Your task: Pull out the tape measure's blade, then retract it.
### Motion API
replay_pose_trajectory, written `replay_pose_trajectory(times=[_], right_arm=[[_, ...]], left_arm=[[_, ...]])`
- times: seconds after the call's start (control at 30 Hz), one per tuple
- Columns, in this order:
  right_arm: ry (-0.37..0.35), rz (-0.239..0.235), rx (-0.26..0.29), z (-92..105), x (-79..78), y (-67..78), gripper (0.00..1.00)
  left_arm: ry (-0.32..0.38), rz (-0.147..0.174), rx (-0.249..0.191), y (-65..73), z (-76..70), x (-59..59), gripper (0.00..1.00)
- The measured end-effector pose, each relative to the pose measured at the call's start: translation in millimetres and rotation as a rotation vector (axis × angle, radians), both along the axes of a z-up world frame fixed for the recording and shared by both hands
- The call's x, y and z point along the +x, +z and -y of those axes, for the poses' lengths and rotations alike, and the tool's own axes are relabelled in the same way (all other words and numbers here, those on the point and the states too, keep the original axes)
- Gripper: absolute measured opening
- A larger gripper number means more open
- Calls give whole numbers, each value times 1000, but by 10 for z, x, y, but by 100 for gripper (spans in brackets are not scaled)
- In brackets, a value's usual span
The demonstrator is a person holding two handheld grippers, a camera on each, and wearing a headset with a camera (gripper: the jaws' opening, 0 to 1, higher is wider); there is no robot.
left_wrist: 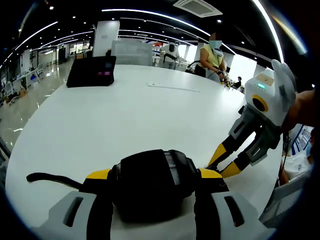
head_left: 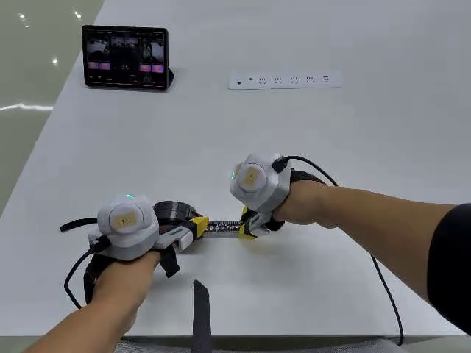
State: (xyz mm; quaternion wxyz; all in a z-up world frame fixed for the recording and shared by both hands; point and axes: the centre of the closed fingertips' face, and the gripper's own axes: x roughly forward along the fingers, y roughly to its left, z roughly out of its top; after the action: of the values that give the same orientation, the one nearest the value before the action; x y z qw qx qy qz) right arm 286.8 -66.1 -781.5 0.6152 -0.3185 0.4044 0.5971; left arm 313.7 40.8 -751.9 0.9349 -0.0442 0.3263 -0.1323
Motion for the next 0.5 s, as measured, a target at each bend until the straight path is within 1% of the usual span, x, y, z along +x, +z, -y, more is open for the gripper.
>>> replay_pose_trajectory(times=[0.13,0.5], right_arm=[[-14,-17,14,-21,3,5,10],[-23,-14,32,-107,-8,6,10]], left_arm=[[-1,-2,0,0,4,-3,62],[0,-4,-3,3,4,-7,62]])
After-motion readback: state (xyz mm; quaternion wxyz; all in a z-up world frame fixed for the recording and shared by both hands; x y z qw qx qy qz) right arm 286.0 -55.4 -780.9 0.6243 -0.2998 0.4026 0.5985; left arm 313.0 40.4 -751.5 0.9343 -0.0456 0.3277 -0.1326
